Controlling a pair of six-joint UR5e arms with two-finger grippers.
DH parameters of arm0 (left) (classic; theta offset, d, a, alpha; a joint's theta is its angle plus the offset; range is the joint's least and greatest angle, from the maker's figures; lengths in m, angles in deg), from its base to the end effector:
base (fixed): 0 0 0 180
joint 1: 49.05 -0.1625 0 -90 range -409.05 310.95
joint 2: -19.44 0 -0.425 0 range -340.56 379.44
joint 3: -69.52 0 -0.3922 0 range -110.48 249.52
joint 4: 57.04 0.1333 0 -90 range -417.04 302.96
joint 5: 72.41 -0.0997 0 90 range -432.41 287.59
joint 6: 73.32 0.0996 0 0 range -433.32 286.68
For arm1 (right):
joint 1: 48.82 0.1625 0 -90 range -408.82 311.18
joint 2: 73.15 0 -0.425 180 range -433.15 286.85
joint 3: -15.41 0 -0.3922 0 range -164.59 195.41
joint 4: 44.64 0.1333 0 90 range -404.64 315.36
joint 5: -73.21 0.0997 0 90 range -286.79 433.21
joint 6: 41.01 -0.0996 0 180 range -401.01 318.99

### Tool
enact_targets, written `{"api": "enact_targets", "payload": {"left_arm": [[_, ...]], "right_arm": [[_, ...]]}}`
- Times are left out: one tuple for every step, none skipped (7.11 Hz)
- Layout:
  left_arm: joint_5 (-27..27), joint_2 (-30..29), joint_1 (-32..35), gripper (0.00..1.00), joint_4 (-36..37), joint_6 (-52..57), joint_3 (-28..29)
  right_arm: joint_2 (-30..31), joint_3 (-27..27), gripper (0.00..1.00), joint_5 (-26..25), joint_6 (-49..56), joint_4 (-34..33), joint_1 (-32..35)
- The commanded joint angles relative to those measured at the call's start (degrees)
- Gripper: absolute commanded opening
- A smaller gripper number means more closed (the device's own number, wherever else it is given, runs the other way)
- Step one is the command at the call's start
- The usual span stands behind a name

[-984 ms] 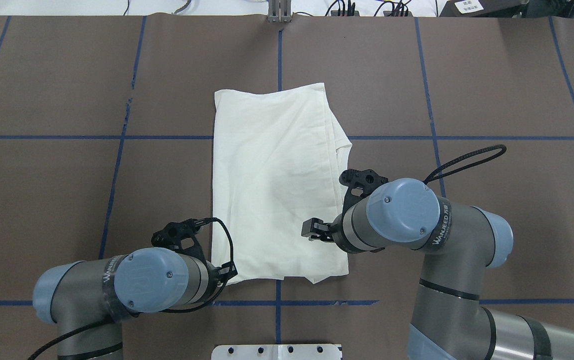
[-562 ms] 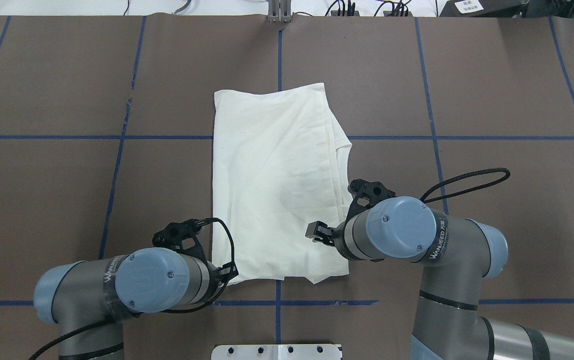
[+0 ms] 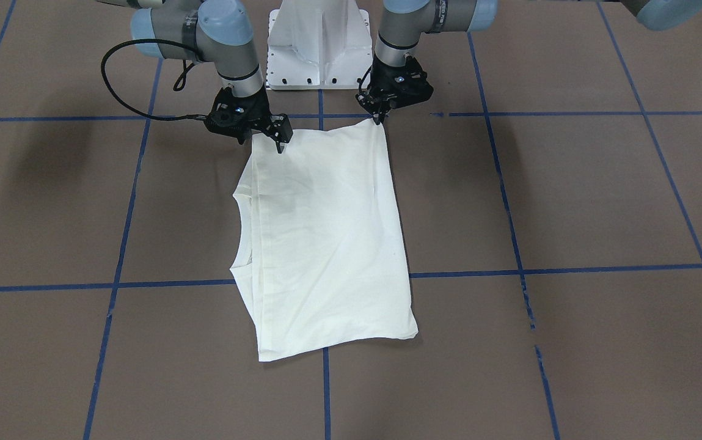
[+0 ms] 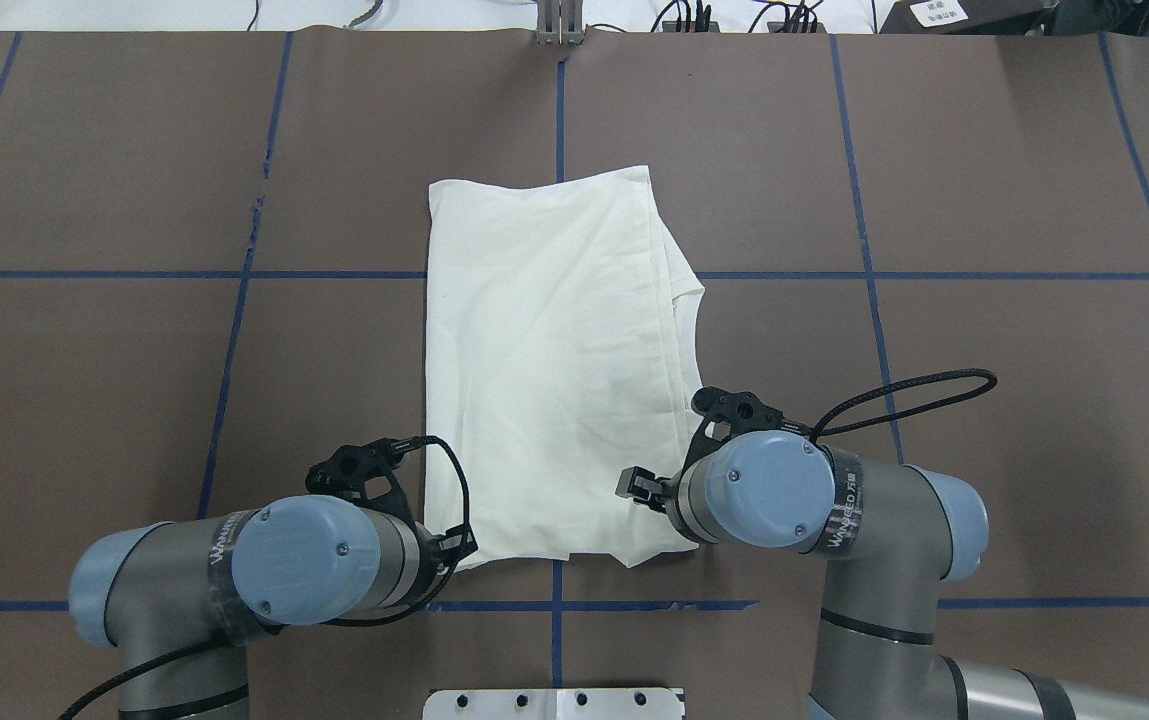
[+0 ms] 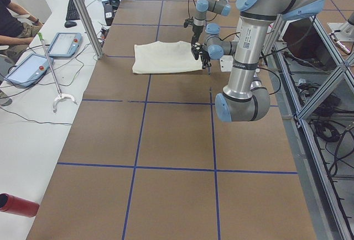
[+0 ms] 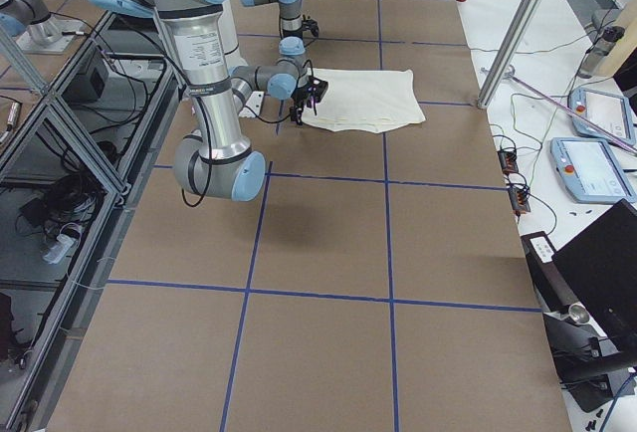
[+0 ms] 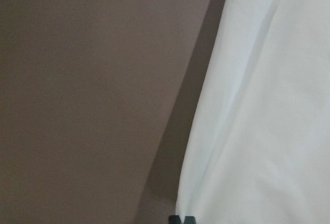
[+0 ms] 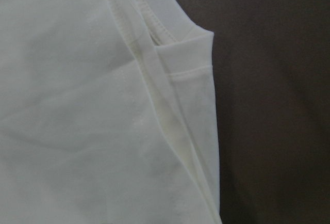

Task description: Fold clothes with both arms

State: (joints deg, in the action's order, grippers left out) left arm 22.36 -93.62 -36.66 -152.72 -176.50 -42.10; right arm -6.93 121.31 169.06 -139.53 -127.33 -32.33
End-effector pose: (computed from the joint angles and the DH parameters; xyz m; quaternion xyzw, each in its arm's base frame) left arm 0.5449 -0.2477 0.2643 -0.0406 0.4248 -0.1828 0.8857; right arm -0.5535 -0.2923 0.2957 -0.0190 -0.4004 0.1785 0.8986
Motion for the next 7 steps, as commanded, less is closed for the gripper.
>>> {"api": "enact_targets", "payload": {"left_arm": [[0.0,0.0,0.0,0.0,0.0,0.0,-0.1],[0.1,0.0,0.0,0.0,0.0,0.1,-0.1],[0.0,-0.1,0.0,0.0,0.0,0.0,0.0],[0.0,-0.1,0.0,0.0,0.0,0.0,0.0],[0.0,-0.1,0.0,0.0,0.0,0.0,0.2],[0.1,-0.1,0.0,0.0,0.0,0.0,0.3],[0.1,-0.1,0.0,0.0,0.0,0.0,0.4]], "right_arm": [[-1.0,-1.0,1.0,-0.6,0.0,-0.2,0.0],[-1.0,-1.2,1.0,-0.6,0.0,-0.3,0.0],[-1.1,-1.7,1.0,-0.6,0.0,-0.2,-0.1],[-1.1,-1.8,0.94,-0.6,0.1,-0.2,-0.1],[-1.0,-1.8,0.83,-0.6,0.1,-0.2,-0.6],[-1.0,-1.8,0.77,-0.6,0.1,-0.3,-0.7],[-1.0,-1.7,0.69,-0.5,0.2,-0.3,-0.7]]}}
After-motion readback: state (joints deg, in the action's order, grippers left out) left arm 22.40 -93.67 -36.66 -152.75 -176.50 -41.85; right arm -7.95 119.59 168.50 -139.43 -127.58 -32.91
